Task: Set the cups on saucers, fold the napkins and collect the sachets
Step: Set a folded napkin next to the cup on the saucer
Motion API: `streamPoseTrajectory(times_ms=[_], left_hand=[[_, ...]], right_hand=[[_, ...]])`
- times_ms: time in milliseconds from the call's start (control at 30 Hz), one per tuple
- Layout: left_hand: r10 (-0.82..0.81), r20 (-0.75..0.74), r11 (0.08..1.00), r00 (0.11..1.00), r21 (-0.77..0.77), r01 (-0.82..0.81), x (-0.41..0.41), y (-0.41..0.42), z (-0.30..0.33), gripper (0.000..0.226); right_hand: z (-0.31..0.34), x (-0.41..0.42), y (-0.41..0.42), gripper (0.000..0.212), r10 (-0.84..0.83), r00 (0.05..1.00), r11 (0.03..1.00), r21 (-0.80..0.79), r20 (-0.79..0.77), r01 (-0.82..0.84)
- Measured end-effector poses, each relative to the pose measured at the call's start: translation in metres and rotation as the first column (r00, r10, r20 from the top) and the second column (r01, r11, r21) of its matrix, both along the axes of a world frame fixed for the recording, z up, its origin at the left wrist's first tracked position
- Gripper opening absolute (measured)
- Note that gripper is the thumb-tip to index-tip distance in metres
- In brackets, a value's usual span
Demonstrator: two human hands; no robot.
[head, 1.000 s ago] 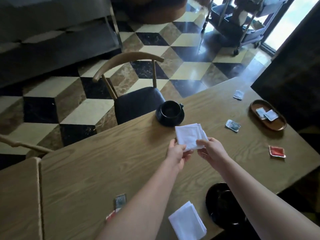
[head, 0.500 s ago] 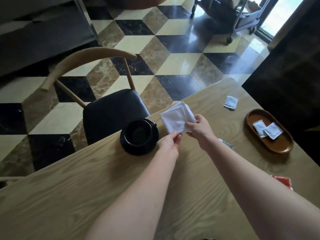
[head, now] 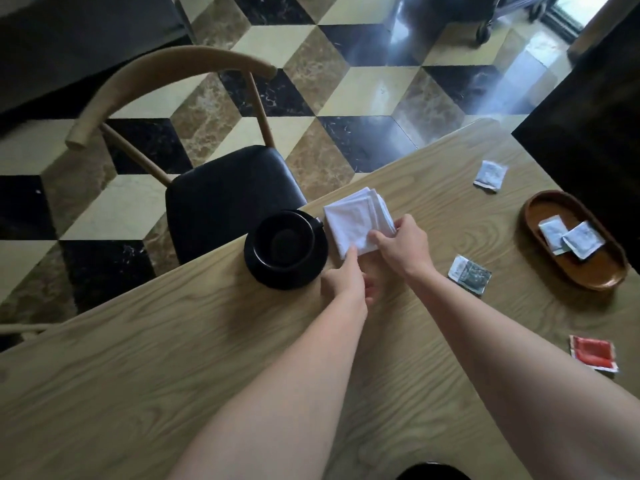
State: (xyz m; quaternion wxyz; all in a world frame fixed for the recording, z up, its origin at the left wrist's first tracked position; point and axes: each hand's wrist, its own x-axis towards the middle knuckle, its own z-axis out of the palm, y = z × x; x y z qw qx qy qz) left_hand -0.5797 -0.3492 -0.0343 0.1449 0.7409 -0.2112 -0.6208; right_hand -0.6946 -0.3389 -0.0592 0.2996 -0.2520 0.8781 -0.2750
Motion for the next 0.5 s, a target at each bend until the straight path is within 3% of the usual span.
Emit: streamPoseTrajectory(times_ms=[133, 233, 300, 367, 500], left_hand=[[-0.203, -0.048, 0.978, 0.978, -0.05, 0.201, 0.046, 0.04, 0.015, 0.041], [-0.314, -0.044, 0.946, 0.948, -0.092, 0.309, 0.12, 0.086, 0.027, 0.031], [-0.334, -0.008, 0.937, 0.942, -0.111, 0.331, 0.182, 0.119, 0.03, 0.028], [-0.31, 0.057, 0.941, 0.949, -0.125, 0.315, 0.248, 0.149, 0.029, 0.028], [-0.206, 0.176, 0.964, 0.963, -0.13, 0.23, 0.373, 0.197, 0.025, 0.026]], right_hand=[[0.016, 0.02, 0.018, 0.063, 0.002, 0.996, 0.999, 0.05, -0.091, 0.003], [0.037, 0.071, 0.054, 0.062, 0.098, 0.968, 0.989, 0.134, -0.23, -0.068], [0.049, 0.121, 0.085, 0.057, 0.108, 0.962, 0.992, 0.082, -0.251, -0.09], [0.058, 0.178, 0.12, 0.052, 0.124, 0.971, 0.992, 0.04, -0.205, -0.118], [0.062, 0.3, 0.184, 0.034, 0.314, 0.949, 0.943, 0.116, 0.007, -0.312]])
